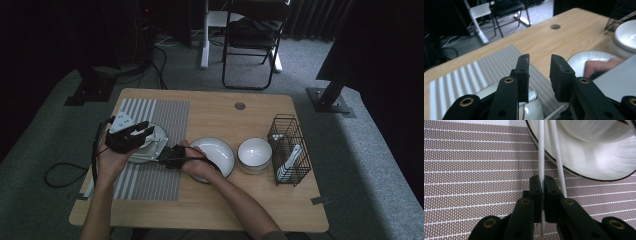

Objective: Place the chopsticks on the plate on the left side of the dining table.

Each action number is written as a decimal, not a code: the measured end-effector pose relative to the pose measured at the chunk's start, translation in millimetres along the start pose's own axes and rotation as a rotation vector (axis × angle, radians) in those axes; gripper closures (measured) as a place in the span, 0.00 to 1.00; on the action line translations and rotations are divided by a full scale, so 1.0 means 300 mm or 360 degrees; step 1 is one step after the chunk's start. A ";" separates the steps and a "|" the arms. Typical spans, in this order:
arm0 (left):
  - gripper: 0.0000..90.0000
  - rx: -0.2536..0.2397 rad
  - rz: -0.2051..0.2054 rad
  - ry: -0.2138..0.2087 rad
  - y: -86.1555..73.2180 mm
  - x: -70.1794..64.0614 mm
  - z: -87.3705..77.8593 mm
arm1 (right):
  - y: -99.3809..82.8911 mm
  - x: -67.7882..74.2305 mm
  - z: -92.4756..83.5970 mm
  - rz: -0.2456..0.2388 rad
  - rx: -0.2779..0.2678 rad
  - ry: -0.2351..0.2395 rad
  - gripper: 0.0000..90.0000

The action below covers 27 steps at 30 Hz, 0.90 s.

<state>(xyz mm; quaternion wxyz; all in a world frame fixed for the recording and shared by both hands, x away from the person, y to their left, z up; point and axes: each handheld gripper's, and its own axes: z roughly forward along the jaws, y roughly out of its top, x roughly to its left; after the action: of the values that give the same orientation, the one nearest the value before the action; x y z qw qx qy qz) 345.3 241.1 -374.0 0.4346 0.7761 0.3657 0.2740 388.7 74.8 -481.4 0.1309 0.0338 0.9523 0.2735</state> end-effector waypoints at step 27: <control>0.79 0.0244 -0.0156 0.0169 -0.310 0.032 -0.049 | 0.008 -0.002 -0.010 -0.0042 -0.0037 -0.0002 0.96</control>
<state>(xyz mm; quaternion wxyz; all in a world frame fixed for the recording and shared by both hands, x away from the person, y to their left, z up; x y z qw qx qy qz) 309.2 288.8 -447.5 0.3667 0.7726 0.4458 0.2643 388.6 75.2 -477.6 0.1355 0.0199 0.9494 0.2828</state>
